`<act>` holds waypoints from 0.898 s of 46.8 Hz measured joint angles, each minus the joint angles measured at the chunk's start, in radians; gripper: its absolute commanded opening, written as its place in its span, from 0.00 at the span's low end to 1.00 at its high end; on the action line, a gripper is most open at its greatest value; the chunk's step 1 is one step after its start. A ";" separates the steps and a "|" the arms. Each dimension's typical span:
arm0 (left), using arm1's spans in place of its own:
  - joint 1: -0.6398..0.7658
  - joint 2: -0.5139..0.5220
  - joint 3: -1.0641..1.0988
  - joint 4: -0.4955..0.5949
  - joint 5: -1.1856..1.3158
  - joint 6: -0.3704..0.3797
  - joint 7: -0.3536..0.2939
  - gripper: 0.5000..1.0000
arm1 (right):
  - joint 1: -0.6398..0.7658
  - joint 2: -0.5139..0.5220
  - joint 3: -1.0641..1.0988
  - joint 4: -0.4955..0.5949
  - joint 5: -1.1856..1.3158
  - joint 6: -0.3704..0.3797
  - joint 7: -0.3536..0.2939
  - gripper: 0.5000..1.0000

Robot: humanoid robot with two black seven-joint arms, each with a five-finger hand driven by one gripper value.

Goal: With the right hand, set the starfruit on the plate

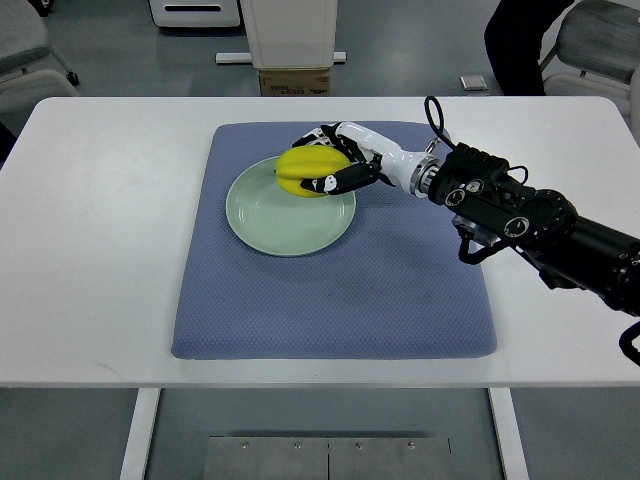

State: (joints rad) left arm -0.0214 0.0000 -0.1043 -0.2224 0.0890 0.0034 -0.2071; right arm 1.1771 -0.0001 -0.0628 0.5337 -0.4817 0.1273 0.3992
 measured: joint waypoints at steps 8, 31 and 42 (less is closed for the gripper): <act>0.000 0.000 0.000 0.000 0.000 0.000 0.000 1.00 | -0.012 0.000 0.000 -0.004 0.001 -0.015 -0.005 0.02; 0.000 0.000 0.000 0.000 0.000 0.000 0.000 1.00 | -0.039 0.000 0.002 -0.002 0.041 -0.081 -0.010 1.00; 0.000 0.000 0.000 0.000 0.000 0.000 0.000 1.00 | -0.028 0.000 0.006 -0.001 0.042 -0.080 -0.011 1.00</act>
State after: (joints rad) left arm -0.0215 0.0000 -0.1043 -0.2224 0.0890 0.0031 -0.2071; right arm 1.1490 0.0000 -0.0566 0.5325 -0.4396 0.0471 0.3885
